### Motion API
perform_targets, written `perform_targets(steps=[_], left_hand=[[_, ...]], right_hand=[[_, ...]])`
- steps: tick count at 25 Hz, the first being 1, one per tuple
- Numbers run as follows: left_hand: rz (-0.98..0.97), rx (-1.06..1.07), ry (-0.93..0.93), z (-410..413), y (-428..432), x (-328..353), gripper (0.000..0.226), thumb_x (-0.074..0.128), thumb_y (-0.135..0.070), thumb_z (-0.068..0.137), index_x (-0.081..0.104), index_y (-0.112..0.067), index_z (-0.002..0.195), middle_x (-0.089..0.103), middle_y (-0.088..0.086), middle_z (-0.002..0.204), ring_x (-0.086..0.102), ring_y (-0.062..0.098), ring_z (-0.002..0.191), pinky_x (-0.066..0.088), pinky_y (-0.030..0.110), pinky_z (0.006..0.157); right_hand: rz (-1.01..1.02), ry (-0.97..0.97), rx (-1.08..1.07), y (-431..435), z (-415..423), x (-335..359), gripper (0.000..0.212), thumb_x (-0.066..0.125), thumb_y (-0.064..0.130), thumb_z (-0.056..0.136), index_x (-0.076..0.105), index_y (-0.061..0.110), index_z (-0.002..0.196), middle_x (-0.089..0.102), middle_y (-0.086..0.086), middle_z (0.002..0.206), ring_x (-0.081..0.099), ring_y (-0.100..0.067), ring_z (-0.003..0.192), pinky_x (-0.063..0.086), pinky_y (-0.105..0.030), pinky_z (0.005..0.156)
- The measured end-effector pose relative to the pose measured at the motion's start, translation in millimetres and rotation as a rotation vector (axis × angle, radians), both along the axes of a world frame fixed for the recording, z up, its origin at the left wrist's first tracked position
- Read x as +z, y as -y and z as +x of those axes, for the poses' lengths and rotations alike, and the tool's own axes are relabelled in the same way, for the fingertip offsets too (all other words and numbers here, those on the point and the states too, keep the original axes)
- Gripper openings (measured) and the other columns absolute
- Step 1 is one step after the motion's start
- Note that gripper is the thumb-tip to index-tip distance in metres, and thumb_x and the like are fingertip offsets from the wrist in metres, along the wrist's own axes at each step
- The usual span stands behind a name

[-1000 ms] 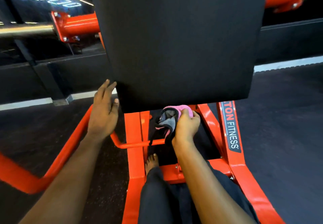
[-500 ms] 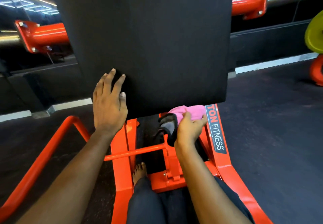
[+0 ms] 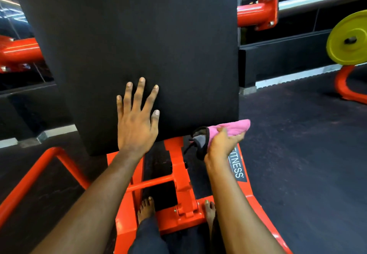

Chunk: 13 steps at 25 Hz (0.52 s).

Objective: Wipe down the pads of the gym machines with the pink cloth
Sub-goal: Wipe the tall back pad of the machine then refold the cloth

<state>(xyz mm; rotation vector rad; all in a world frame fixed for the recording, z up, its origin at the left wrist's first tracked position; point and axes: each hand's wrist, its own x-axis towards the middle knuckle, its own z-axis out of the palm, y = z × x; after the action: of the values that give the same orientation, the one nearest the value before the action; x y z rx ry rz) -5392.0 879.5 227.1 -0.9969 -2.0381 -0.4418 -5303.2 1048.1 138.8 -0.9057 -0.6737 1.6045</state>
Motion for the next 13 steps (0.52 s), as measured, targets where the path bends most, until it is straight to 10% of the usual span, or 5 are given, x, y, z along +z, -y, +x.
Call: perform_targets(steps=[13], left_hand=[[0.133, 0.072, 0.024, 10.1, -26.0, -8.2, 0.059, 0.053, -0.037, 0.096, 0.036, -0.025, 0.151, 0.011, 0.002, 0.166, 0.003, 0.030, 0.154, 0.009, 0.060, 0.121]], right_hand=[[-0.022, -0.081, 0.210, 10.3, -0.9, -8.8, 0.061, 0.066, 0.013, 0.082, 0.040, 0.003, 0.137, 0.058, -0.019, 0.133, 0.063, -0.025, 0.106, 0.050, -0.033, 0.090]])
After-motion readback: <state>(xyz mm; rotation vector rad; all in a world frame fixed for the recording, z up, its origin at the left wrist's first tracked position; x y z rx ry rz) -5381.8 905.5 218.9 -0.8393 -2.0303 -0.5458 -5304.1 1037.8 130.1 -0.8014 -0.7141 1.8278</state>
